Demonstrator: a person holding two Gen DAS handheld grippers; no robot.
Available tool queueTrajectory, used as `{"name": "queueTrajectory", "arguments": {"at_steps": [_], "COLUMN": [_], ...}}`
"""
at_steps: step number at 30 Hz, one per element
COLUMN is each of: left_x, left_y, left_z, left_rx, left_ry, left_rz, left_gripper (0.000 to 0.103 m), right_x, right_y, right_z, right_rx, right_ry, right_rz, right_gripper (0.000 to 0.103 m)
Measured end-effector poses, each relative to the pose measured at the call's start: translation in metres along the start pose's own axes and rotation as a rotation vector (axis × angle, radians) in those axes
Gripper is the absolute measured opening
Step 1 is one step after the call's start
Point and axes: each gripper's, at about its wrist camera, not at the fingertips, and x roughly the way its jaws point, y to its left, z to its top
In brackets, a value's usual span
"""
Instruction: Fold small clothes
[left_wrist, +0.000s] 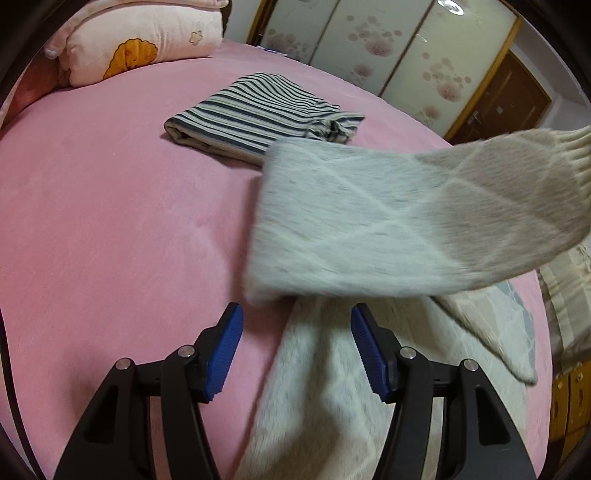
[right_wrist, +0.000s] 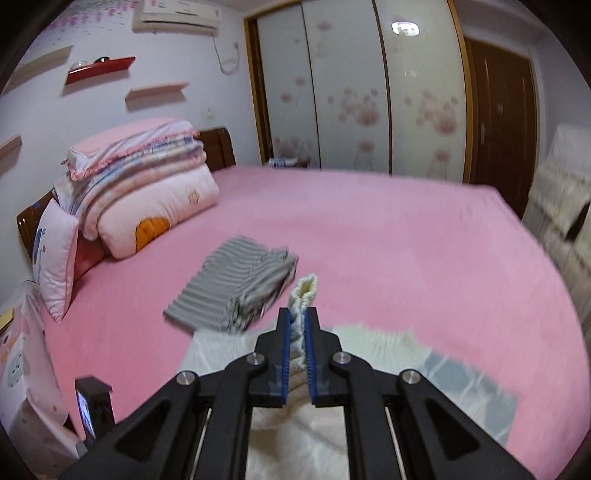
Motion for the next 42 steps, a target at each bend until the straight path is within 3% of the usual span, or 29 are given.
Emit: {"name": "queueTrajectory", "arguments": {"at_steps": [4,8,12,19,25,30,35,39,42], "left_x": [0.015,0.027,0.033,0.042,0.046,0.045,0.045,0.045,0.044], "left_y": [0.006,0.013,0.007,-0.002,-0.001,-0.001,-0.001,-0.002,-0.002], "left_z": [0.009,0.014,0.013,0.012,0.013,0.012,0.011,0.009,0.01], "left_rx": [-0.055,-0.082,-0.041,-0.001,-0.002,0.0,0.008,0.006,0.009], "left_ry": [0.014,0.036,0.042,0.06,0.062,0.057,0.048,0.046,0.048], "left_rz": [0.058,0.072,0.087,0.114,0.116,0.111,0.117,0.122,0.124], "left_gripper": [0.059,0.061,0.064,0.064,0.064,0.064,0.064,0.064,0.064], "right_x": [0.0,0.008,0.026,0.061,0.075,0.05,0.042,0.049,0.059], "right_y": [-0.019,-0.059,-0.115,-0.178,-0.203,-0.228,-0.222,-0.217,-0.218], "right_z": [0.013,0.0,-0.035,-0.114,-0.168,-0.182,-0.189,-0.199,-0.206], "right_rx": [0.018,0.087,0.185,0.368,0.531,0.729,0.728,0.733,0.782], "right_ry": [-0.026,0.004,0.085,0.262,0.387,0.364,0.39,0.425,0.429], "right_rz": [-0.055,-0.138,-0.228,-0.294,-0.252,-0.164,-0.059,-0.055,-0.056], "right_gripper": [0.007,0.007,0.006,0.002,0.003,0.008,0.01,0.011,0.022]}}
